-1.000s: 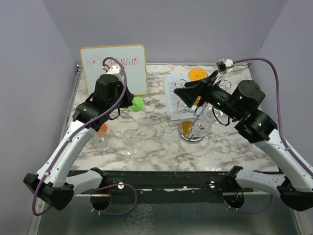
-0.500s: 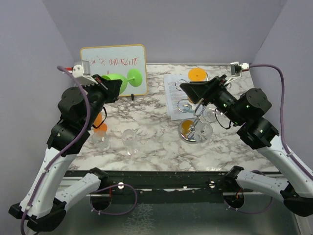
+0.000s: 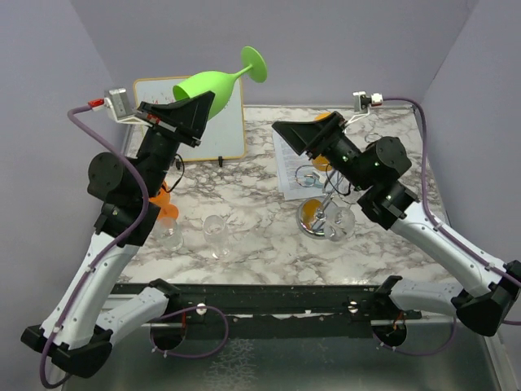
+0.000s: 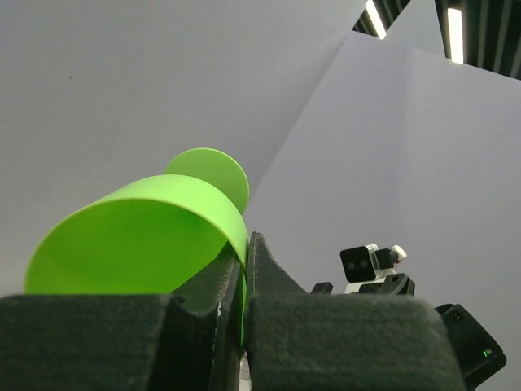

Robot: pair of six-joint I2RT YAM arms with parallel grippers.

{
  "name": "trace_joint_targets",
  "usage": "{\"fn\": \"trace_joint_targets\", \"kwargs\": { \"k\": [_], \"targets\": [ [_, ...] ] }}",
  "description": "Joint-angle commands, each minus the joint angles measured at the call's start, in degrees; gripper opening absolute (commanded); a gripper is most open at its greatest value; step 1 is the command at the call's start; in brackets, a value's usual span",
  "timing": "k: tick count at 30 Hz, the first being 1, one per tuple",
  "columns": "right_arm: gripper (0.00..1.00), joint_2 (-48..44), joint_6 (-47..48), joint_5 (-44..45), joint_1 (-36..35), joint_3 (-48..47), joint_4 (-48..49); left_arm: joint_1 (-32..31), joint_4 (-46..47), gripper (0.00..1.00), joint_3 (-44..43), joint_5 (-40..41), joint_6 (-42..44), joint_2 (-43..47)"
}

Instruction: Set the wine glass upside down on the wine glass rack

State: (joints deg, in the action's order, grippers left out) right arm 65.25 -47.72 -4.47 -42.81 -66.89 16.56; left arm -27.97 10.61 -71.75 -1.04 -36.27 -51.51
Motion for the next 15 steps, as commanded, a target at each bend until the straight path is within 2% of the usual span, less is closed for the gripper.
{"fn": "trace_joint_targets", "kwargs": {
  "k": [1, 5, 10, 15],
  "targets": [
    [0.73, 2.2, -6.06, -1.74, -0.31, -0.16, 17.44, 0.11, 9.95, 0.0, 0.42, -6.08, -3.27, -3.42],
    [0.71, 4.9, -9.88, 2.64, -0.26, -0.82, 23.66, 0.1, 14.15, 0.0, 0.36, -11.16, -5.97, -6.44],
    [0.64, 7.5, -16.65, 14.09, -0.26, -3.8, 20.5, 0.02, 18.54, 0.0, 1.82, -12.41, -8.16, -7.61],
    [0.6, 11.57, -18.66, 14.24, -0.26, -8.43, 20.83, -0.07, 21.0, 0.0, 2.73, -14.03, -10.31, -8.41]
  ]
}}
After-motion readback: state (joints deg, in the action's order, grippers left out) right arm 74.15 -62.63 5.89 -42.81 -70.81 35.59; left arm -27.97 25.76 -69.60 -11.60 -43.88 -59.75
